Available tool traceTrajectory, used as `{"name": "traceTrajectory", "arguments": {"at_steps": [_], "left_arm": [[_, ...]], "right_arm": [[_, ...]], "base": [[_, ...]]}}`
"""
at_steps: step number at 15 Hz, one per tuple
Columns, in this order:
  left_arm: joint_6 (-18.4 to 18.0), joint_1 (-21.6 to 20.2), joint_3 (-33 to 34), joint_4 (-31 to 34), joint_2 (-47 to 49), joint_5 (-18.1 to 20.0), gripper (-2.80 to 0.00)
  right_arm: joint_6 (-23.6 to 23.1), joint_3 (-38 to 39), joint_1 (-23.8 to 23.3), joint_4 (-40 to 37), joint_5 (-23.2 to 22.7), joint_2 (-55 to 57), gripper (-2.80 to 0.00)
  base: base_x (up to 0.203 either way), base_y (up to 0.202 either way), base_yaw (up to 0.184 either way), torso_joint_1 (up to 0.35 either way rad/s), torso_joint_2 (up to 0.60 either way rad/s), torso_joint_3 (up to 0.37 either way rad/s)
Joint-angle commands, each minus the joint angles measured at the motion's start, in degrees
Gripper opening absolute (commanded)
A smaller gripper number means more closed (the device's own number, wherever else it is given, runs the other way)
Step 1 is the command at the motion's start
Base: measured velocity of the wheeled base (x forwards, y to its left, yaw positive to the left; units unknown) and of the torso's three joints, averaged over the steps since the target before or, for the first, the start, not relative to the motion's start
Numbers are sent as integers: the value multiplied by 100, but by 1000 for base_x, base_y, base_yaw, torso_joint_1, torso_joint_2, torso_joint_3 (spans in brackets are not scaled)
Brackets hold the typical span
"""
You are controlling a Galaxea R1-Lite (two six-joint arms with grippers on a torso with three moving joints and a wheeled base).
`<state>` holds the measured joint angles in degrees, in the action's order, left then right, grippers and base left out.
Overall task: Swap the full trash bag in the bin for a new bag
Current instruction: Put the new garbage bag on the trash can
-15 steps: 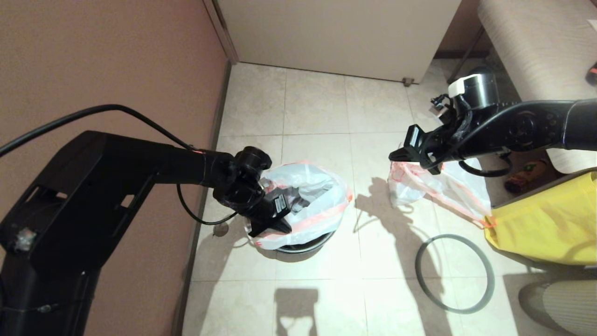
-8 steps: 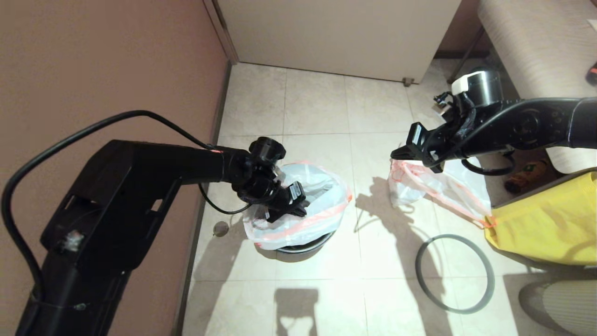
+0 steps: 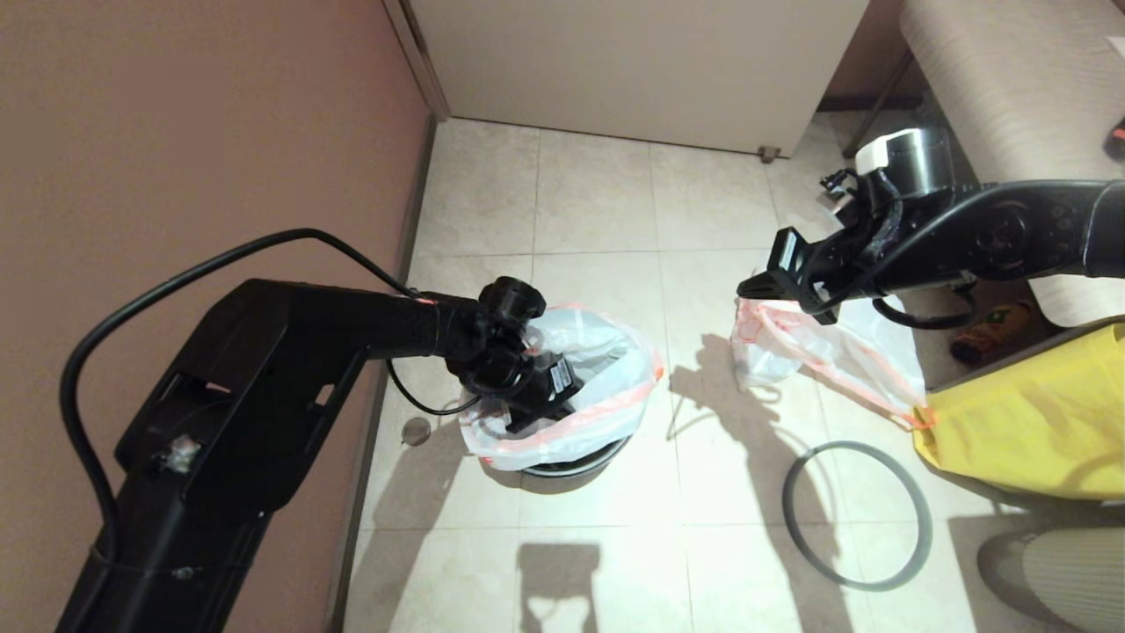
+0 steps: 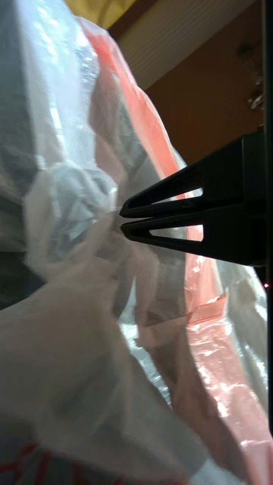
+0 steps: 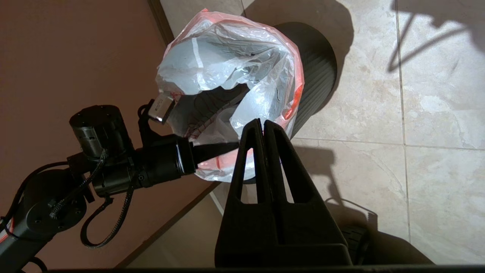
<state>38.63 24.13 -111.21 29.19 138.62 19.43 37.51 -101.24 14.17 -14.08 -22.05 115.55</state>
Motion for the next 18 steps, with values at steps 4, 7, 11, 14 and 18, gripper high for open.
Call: {"name": "traceTrajectory", "arguments": {"at_steps": [4,7,11,14,18], "left_arm": [[-219,94,12,811,-204,440,-280],[-459,162,12,1271,-132,474,-280],[-532,197,12,1282,7,466,-280],[-541,238,115,1298,29,435,-280],[-534,333,383,1291,-30,323,-280]], "right_arm": [[19,-1,7,-16,-15,20,-280],[19,-1,16,-16,-18,27,-280],[19,-8,16,-7,-10,38,-280],[19,-1,16,-7,-10,38,-280],[19,-1,16,-7,-10,46,-280]], "base": [[0,0,0,0,0,0],[0,0,0,0,0,0],[0,0,0,0,0,0],[0,0,0,0,0,0],[0,0,0,0,0,0]]}}
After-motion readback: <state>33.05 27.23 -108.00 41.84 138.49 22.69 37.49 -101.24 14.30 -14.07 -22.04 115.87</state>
